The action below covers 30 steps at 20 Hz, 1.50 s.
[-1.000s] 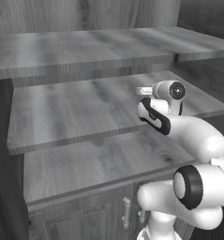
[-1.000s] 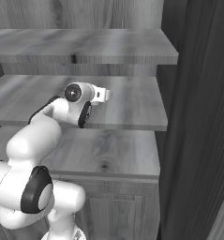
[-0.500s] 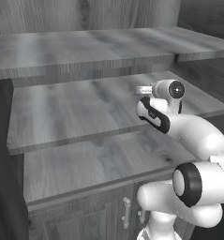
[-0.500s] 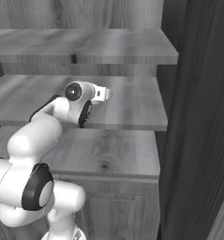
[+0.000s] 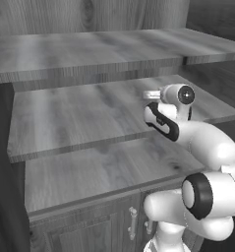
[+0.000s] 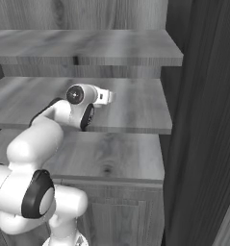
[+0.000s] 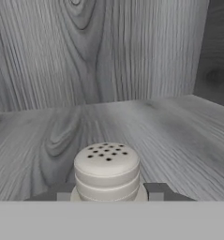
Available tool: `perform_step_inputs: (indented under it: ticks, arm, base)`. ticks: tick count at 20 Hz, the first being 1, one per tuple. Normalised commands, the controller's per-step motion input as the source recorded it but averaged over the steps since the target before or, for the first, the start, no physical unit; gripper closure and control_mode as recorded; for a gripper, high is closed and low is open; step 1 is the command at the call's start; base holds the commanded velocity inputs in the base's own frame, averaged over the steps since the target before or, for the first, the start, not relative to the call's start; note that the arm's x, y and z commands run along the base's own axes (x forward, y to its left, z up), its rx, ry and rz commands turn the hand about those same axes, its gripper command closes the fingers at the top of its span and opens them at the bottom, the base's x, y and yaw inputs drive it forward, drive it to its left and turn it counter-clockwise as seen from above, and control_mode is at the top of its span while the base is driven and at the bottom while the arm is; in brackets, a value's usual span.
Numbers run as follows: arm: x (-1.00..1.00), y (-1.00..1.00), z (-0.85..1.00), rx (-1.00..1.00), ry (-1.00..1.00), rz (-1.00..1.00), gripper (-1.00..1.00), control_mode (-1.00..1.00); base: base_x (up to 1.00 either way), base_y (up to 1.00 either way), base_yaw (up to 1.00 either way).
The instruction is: Collect the paprika, mayonnaise, and shaker from the cabinet and place them next to the stove.
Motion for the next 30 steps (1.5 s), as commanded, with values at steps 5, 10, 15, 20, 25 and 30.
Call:
perform_step_inputs:
  ticks: [5,10,15,20,25,30]
  arm:
    - [-0.46,-0.01,-0.02,0.01,-0.08,0.0,1.0,-1.0]
    - [-0.72,0.0,-0.04,0.0,-0.11,0.0,1.0,-1.0]
    - [-0.76,0.05,0.09,0.0,-0.04,0.01,1.0,-1.0]
    - [-0.73,0.01,0.3,-0.03,0.0,0.02,1.0,-1.0]
    - [-0.78,0.0,0.18,-0.03,0.01,0.05,1.0,-1.0]
    - [-0.88,0.0,0.07,-0.03,0.0,0.08,1.0,-1.0]
  base:
    - [0.0,0.0,0.0]
    - [0.0,0.0,0.0]
    - [0.0,0.0,0.0]
    - [0.0,0.0,0.0]
    - [0.0,0.0,0.0]
    - [0.0,0.0,0.0]
